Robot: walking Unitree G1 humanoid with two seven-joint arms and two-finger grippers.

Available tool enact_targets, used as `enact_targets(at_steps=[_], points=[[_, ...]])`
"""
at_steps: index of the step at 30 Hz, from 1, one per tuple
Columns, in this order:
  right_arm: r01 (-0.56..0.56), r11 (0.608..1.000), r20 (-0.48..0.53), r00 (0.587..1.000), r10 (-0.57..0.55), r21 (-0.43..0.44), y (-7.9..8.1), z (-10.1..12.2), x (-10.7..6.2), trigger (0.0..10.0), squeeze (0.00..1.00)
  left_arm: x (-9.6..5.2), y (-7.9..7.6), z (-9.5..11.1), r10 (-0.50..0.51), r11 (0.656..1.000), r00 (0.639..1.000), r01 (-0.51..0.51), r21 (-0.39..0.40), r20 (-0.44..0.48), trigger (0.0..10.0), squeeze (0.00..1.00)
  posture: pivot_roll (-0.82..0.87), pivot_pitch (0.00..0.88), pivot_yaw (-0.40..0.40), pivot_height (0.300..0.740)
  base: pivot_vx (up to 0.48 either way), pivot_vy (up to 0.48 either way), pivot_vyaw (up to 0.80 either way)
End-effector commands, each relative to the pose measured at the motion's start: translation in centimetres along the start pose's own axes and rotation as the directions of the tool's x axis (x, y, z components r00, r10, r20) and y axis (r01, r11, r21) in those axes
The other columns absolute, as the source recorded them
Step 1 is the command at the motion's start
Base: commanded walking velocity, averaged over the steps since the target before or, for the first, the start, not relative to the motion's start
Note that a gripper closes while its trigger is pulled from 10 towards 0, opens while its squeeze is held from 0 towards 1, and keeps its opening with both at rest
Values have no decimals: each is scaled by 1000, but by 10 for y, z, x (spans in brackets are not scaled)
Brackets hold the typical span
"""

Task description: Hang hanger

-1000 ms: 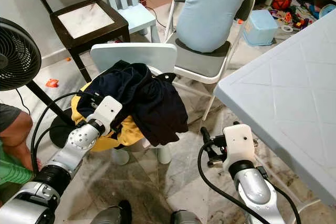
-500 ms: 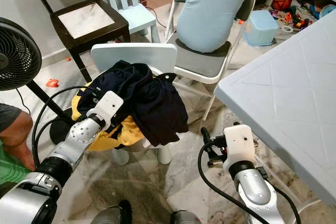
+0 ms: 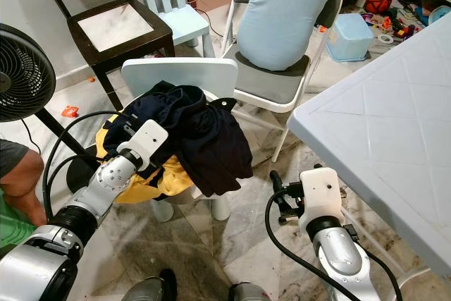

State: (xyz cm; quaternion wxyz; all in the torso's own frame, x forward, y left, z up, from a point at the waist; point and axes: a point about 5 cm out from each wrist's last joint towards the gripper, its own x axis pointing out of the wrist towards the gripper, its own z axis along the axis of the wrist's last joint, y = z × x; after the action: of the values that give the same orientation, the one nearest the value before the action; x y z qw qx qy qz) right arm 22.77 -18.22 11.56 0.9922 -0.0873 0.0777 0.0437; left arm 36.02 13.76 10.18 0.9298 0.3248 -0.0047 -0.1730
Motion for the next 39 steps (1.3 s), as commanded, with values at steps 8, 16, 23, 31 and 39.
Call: enact_targets(at_steps=[8,16,23,31,39], points=[[-15,1000,-3,1000,15,9,0,-1,1,10000,0,0,1,2,-6,998,999,4,56,41,0,0,-106,214,-29,740,0,0,0],[-28,999,11,1000,28,21,4,-1,11,10000,0,-8,1,23,69,997,971,-59,-49,229,0,0,-63,173,-28,740,0,0,0],[-40,999,34,999,39,37,10,-1,23,10000,0,-38,-9,22,195,870,971,-105,-481,140,0,0,6,124,-23,740,0,0,0],[-34,998,47,998,32,50,13,-4,32,10000,0,-88,-4,25,297,836,948,-197,-512,119,0,0,49,91,-9,740,0,0,0],[-40,997,48,998,37,66,19,-10,35,10000,0,-122,-10,12,288,846,958,-255,-468,0,9137,0,73,70,-13,740,0,0,0]])
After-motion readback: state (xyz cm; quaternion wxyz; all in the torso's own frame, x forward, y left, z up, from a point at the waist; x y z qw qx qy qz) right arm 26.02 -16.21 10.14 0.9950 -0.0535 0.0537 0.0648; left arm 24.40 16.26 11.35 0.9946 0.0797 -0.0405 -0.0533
